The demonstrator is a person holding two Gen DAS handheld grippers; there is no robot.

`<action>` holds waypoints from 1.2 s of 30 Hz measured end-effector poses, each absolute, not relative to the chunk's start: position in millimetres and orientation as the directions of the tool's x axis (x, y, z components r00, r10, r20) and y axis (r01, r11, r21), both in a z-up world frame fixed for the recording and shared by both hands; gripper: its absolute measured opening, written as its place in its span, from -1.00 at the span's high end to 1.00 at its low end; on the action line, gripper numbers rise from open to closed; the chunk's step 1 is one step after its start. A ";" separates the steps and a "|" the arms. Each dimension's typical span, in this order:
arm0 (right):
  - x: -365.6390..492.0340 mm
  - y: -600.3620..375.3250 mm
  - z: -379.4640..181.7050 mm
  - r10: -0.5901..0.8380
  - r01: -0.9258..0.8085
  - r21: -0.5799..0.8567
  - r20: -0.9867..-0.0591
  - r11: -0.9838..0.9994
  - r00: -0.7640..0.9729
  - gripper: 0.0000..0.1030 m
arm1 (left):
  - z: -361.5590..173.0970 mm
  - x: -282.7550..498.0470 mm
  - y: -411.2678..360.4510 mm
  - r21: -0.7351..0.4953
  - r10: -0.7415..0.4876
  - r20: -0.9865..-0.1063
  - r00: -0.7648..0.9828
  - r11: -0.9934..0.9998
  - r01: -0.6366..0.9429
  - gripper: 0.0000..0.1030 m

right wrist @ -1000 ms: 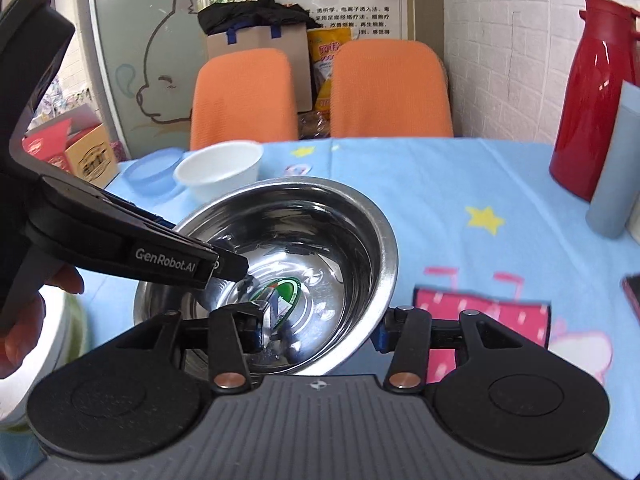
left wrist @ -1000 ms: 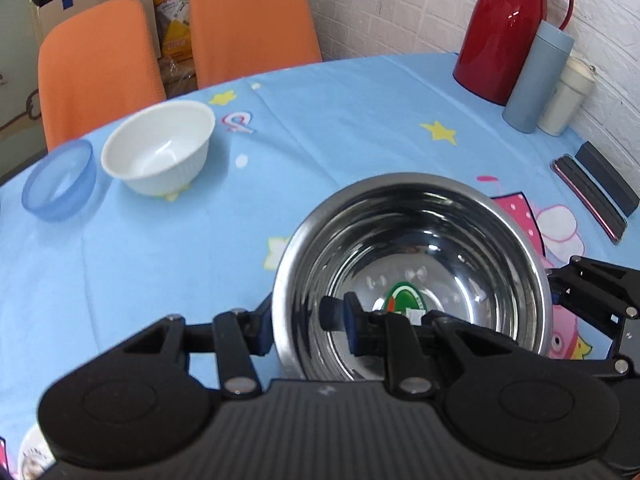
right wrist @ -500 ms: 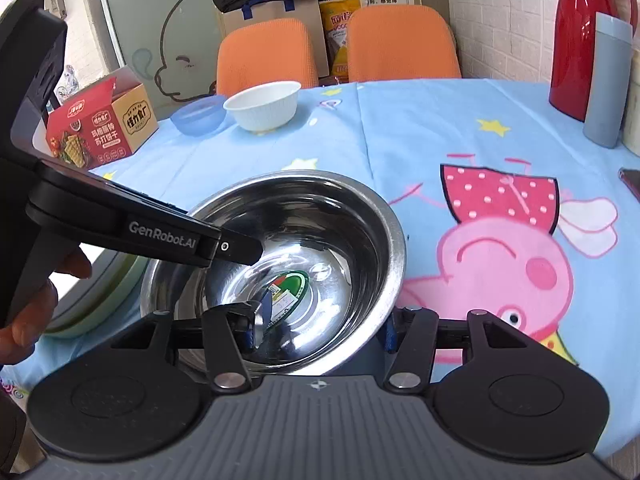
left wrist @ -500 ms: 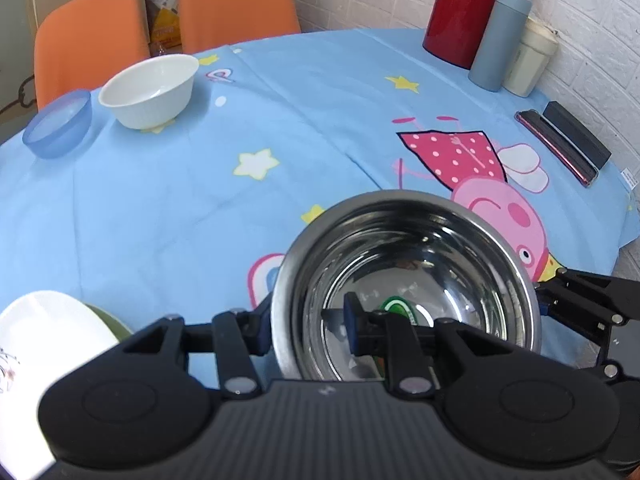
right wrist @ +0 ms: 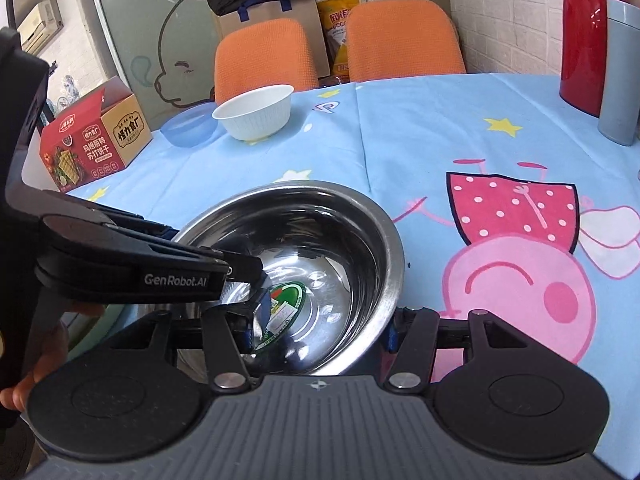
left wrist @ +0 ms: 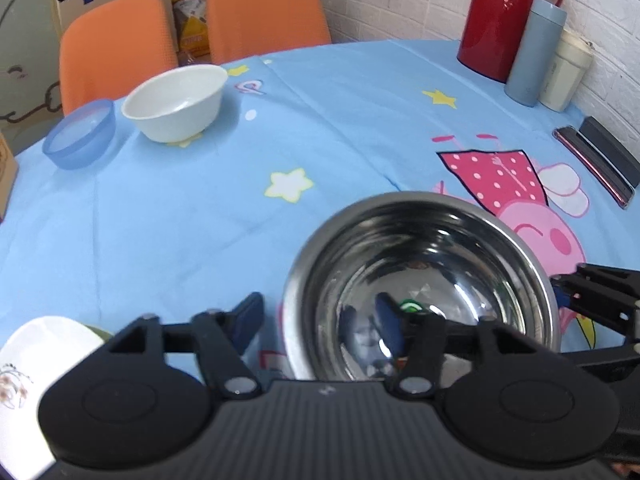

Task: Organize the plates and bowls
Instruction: 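Carry the steel bowl with the right gripper onto the plate stack, then open the right gripper and move it to the white ceramic bowl rim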

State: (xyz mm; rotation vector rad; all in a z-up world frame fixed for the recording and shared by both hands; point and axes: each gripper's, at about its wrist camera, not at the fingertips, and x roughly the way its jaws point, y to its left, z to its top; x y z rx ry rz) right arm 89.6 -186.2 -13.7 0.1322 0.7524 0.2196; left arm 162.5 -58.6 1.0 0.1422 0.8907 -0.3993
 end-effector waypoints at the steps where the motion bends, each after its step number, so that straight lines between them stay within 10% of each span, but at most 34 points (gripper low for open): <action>1: 86.1 -190.9 -10.5 0.247 -0.139 0.214 -0.651 0.967 0.718 -0.79 | 5.5 160.8 -53.3 -0.040 -0.275 -0.764 0.584 0.923 0.382 -0.39; 28: 142.7 -176.3 80.9 0.198 -0.234 -0.014 -0.488 0.972 0.850 -1.00 | 75.7 202.8 39.2 -0.117 -0.253 -0.651 0.716 0.965 0.234 -0.60; 36: 228.6 -159.7 75.1 0.227 -0.299 -0.039 -0.560 0.953 0.797 -1.00 | 50.5 290.5 64.3 -0.329 -0.249 -0.703 0.666 0.944 0.005 -0.60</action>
